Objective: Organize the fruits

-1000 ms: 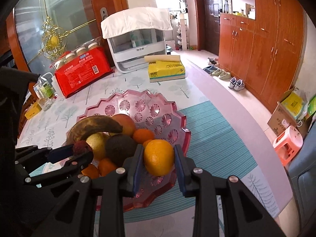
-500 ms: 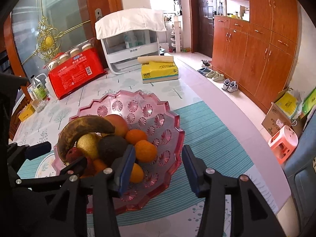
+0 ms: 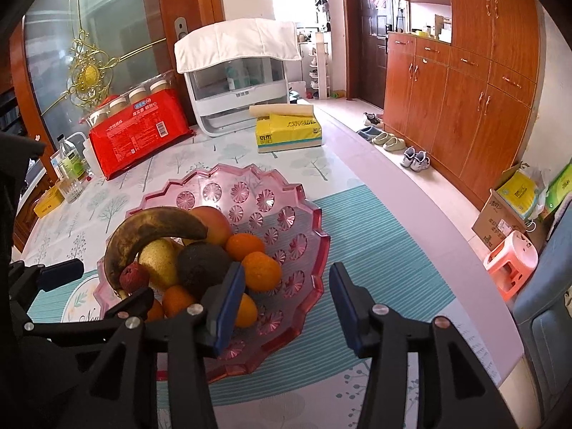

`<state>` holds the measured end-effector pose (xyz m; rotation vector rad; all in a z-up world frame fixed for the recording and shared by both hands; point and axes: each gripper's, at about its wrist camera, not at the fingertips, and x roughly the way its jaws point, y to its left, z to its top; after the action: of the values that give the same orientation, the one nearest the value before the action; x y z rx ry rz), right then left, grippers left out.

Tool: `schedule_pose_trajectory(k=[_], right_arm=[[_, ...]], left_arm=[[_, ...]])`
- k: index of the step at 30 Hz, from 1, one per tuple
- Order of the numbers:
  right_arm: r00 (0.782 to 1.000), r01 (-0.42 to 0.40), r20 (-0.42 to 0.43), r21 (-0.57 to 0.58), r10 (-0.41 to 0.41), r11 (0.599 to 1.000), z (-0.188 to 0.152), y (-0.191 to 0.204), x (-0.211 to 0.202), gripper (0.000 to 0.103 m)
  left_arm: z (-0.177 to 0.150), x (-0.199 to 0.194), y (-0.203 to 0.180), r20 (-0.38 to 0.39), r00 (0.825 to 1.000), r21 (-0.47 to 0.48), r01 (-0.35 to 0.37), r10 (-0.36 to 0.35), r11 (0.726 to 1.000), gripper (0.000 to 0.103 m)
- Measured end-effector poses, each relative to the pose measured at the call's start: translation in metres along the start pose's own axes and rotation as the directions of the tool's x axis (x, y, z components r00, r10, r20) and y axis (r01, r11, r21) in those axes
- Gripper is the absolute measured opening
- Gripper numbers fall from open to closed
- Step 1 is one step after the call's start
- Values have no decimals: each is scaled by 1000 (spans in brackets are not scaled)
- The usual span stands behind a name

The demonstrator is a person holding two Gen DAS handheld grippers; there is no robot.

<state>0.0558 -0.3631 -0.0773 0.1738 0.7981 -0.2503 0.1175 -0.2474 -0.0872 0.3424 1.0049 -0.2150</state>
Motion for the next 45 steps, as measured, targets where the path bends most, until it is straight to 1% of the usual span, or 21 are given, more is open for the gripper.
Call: schedule_pose_trajectory(k=[3, 7, 11, 15, 21, 29, 36, 39, 41, 45], right_arm=[[1000, 0, 3, -3, 0, 1000, -2, 0, -3, 50], [1000, 0, 1, -13, 0, 1000, -5, 2, -6, 50], [1000, -4, 2, -30, 4, 1000, -8, 6, -10, 50], [1000, -10, 11, -44, 11, 999, -9, 12, -17, 55], [1000, -15, 25, -71, 17, 997, -12, 23, -27, 57], [999, -13, 45, -117, 18, 993, -17, 47, -49, 60], [998, -57, 32, -141, 62, 988, -22, 66, -72, 62], [996, -77, 23, -148, 81, 986, -22, 71, -84, 63], [996, -91, 12, -151, 94, 984, -19, 72, -91, 63], [991, -130, -1, -152, 131, 980, -12, 75, -108, 63]], left_arm=[[-3, -3, 3, 3, 1000, -14, -1, 1, 1000, 82], [-7, -8, 9, 6, 1000, -44, 1, -1, 999, 86], [-11, -14, 15, 15, 1000, -68, -4, 5, 998, 87], [-17, -22, 22, 26, 1000, -90, -15, 17, 996, 87], [-28, -32, 39, 40, 999, -132, -23, 28, 991, 90], [-47, -52, 71, 60, 997, -197, -40, 53, 980, 90], [-67, -83, 105, 63, 996, -262, -46, 64, 964, 91], [-73, -97, 114, 65, 995, -270, -51, 71, 961, 94], [-76, -108, 120, 73, 995, -272, -46, 68, 961, 95], [-81, -128, 133, 91, 992, -297, -58, 89, 953, 98]])
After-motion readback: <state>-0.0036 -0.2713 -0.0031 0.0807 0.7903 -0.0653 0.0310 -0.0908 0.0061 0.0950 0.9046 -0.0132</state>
